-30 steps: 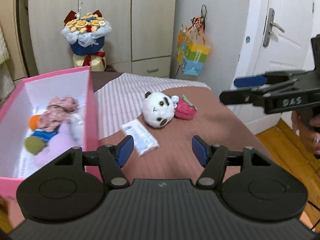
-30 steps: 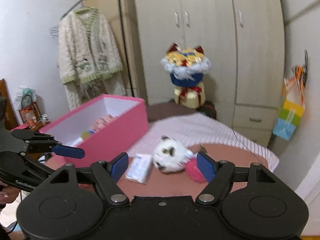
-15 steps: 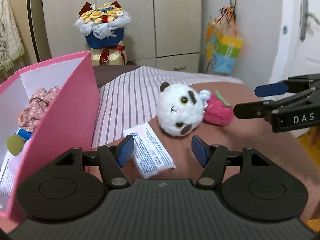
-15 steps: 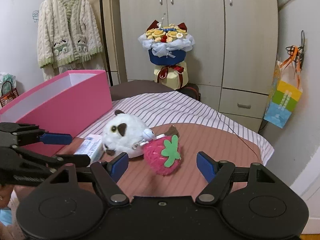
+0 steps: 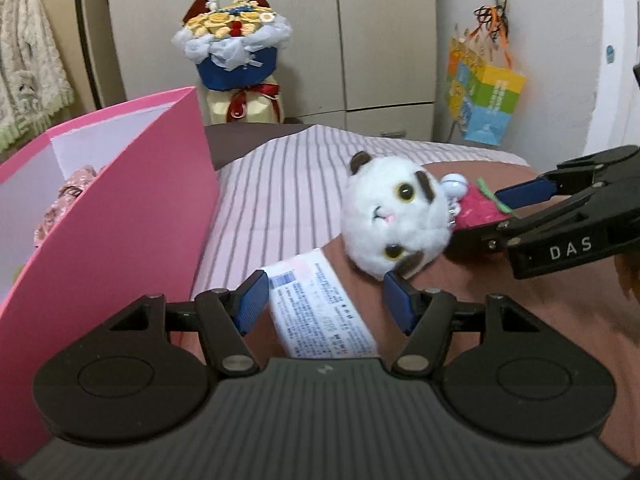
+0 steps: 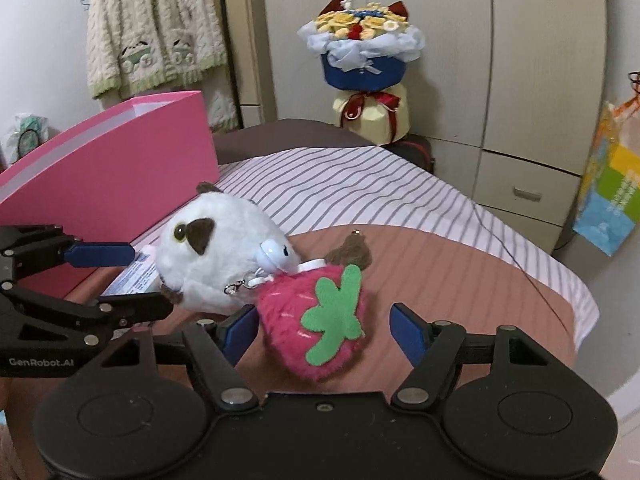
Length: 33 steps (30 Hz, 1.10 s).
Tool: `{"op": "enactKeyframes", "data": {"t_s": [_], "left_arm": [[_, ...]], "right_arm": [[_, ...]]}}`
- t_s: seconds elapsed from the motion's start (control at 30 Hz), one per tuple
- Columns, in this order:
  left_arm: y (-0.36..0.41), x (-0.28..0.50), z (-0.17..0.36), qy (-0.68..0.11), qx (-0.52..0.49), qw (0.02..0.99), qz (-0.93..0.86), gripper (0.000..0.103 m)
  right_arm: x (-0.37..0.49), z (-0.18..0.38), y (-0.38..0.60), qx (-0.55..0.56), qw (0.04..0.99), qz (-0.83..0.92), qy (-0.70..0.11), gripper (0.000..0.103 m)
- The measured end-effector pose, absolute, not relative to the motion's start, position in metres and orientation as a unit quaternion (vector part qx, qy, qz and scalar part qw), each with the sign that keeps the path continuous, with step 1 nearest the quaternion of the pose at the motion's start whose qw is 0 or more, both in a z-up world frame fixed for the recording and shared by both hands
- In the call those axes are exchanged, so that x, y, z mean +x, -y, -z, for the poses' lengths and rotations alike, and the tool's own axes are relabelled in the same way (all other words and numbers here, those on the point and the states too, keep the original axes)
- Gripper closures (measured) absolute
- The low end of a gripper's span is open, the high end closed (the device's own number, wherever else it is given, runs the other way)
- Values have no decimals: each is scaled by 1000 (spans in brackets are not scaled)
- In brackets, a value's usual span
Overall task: Organize soft objects
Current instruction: 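Grasp the white wipes packet with the left tool while the right tool grasps the strawberry plush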
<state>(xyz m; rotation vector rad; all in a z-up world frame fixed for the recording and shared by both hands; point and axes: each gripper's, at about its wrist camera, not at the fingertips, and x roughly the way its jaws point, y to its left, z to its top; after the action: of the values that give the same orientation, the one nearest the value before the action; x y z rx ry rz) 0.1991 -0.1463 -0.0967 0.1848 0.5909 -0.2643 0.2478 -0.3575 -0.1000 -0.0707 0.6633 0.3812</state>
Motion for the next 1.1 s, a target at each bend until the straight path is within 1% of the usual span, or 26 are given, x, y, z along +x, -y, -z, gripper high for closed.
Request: {"op": "enactKeyframes", "data": {"t_s": [0.03, 0.1, 0.17, 0.27, 0.33, 0.37, 0.47, 0.5, 0.57, 0.6, 0.67, 0.77, 1.1], "left_arm": [[146, 200, 98, -293, 93, 944, 119, 40], [145, 202, 102, -304, 84, 943, 104, 40], [144, 205, 107, -315, 72, 941, 101, 39], [143, 205, 107, -311, 62, 944, 94, 39], [144, 206, 108, -310, 58, 945, 92, 39], [145, 206, 109, -308, 59, 945, 91, 39], [147, 205, 110, -303, 66, 946, 89, 39], [147, 205, 110, -303, 67, 946, 89, 40], [148, 203, 110, -305, 67, 945, 97, 49], [149, 203, 108, -307, 75, 944, 95, 51], [149, 201, 105, -315, 75, 941, 94, 62], [147, 199, 104, -317, 73, 941, 99, 63], [143, 175, 98, -316, 60, 938, 129, 64]], "right_arm": [[249, 101, 356, -36, 927, -186, -323, 28], [251, 104, 353, -41, 926, -189, -323, 32], [251, 106, 350, -43, 926, -188, -323, 33], [250, 110, 348, -42, 929, -184, -319, 36], [247, 111, 347, -43, 932, -180, -311, 40], [246, 112, 347, -42, 934, -178, -308, 48], [239, 113, 345, -34, 939, -164, -299, 54], [237, 113, 344, -35, 941, -162, -297, 54], [233, 114, 343, -33, 942, -154, -295, 55], [232, 114, 342, -31, 943, -150, -296, 55], [230, 113, 341, -33, 944, -142, -296, 56], [223, 111, 340, -31, 946, -128, -297, 57], [198, 109, 347, -11, 949, -84, -302, 57]]}}
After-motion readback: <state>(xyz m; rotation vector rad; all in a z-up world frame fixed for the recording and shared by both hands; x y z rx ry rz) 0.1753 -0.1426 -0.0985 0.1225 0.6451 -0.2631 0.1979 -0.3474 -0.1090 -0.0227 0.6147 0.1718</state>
